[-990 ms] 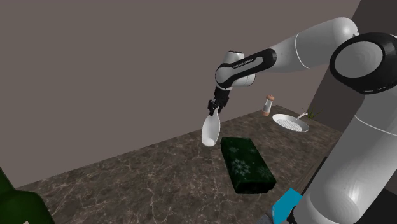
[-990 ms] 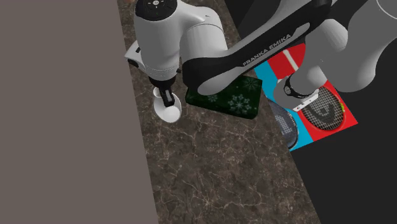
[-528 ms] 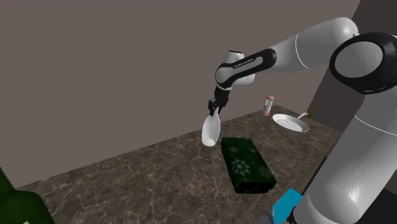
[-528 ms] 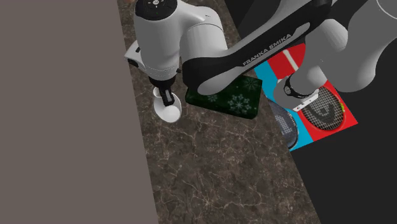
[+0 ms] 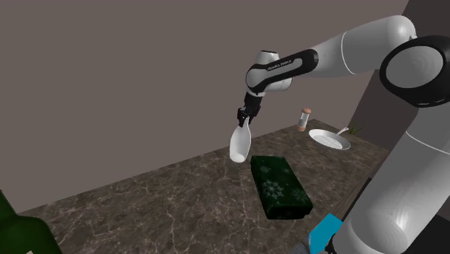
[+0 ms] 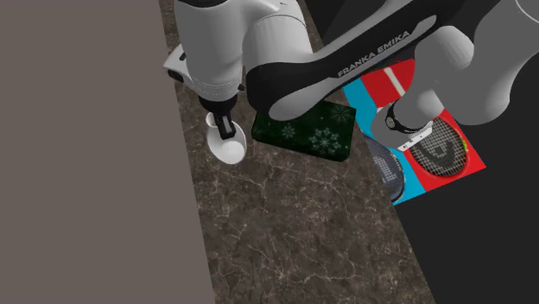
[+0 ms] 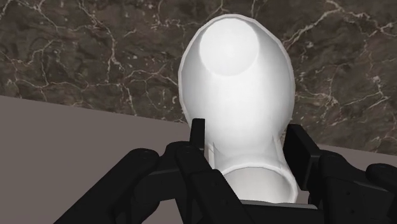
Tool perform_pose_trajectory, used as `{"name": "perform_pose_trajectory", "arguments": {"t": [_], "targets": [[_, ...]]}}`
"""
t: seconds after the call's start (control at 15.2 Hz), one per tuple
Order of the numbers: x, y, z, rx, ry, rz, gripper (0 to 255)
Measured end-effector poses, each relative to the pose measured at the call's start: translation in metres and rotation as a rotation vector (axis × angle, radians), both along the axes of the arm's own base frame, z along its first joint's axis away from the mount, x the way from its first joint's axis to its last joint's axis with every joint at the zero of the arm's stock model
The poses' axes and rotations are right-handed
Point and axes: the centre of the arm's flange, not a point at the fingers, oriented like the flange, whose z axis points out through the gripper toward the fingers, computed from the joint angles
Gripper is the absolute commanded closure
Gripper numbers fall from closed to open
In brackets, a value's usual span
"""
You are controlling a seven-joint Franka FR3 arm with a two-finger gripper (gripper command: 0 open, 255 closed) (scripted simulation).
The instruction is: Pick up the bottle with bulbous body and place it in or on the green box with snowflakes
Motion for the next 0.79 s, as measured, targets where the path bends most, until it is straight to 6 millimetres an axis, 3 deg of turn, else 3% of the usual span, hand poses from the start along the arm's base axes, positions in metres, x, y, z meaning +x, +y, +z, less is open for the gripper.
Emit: {"name": "perform_pose_trajectory", "arguments": {"t": [0.79], "targets": [[0.002, 0.001, 0.063, 0.000, 0.000, 0.000, 255]]}}
